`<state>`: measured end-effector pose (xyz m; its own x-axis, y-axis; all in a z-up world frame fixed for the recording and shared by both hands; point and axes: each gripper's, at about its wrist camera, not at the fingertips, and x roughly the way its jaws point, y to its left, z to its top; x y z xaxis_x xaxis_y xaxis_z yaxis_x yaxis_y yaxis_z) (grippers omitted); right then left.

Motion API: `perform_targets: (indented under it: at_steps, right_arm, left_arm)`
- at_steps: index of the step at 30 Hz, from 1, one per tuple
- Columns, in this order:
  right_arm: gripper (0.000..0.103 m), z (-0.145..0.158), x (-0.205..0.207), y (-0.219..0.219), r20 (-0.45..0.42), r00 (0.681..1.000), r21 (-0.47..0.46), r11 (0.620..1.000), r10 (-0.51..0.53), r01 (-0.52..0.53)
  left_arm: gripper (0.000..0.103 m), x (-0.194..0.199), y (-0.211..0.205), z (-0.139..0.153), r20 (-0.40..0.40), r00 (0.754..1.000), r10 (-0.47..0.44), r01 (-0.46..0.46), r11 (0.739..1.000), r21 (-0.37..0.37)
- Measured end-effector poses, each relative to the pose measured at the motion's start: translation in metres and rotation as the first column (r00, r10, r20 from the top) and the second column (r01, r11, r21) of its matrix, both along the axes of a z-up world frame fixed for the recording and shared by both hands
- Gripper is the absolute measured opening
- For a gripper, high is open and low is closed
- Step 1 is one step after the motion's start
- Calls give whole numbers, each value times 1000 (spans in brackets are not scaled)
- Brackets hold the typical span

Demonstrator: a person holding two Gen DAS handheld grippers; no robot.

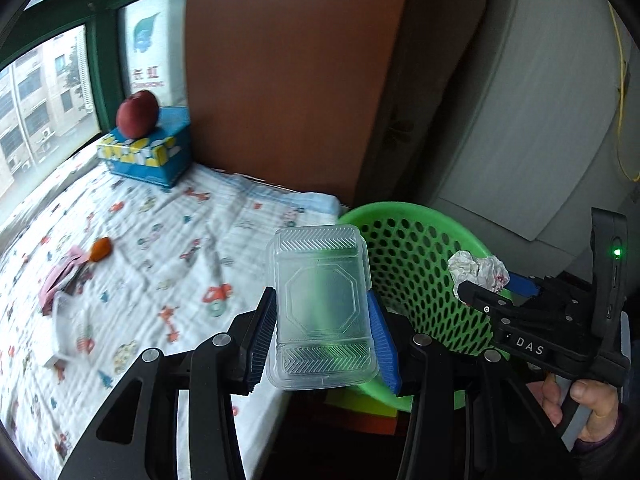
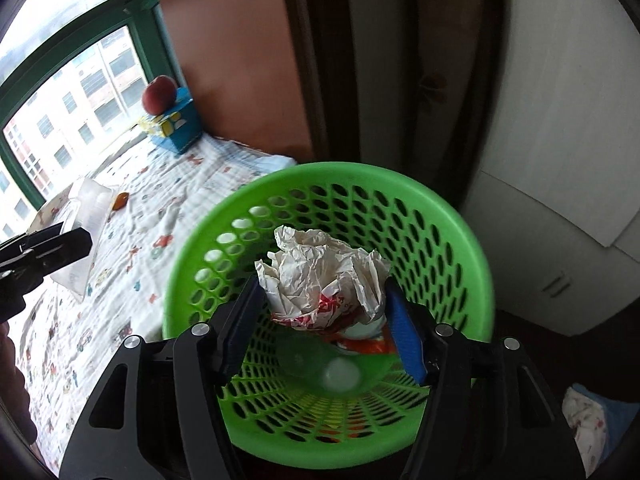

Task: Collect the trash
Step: 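Carry the tissue and clear box to the green basket and release both inside, then move both tools back over the bed toward the foam block and clear tray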

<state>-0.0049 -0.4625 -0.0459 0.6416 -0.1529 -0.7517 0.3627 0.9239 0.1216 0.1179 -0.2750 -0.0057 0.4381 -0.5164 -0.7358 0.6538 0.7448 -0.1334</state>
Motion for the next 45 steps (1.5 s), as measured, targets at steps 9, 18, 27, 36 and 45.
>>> perform_targets:
  at_steps: [9, 18, 27, 36, 45]
  right_arm:
    - [74, 5, -19, -19, 26, 999, 6, 999, -37, 37]
    - [78, 10, -31, -25, 52, 997, 15, 998, -55, 55]
    - [78, 13, -36, -26, 67, 996, 32, 998, -58, 56]
    - [79, 18, -32, -13, 74, 997, 27, 999, -27, 25]
    - [81, 26, -4, 22, 83, 995, 27, 998, 59, -61]
  left_arm:
    - [44, -6, -39, -12, -23, 998, -60, 61, 998, 27]
    - [44, -14, -67, -25, -55, 992, -110, 112, 993, 39]
    - [59, -22, -75, -28, -68, 987, -143, 145, 989, 19]
    - [59, -19, -47, -18, -44, 994, -100, 100, 995, 14]
    - [59, 7, 29, -9, -5, 999, 36, -36, 999, 30]
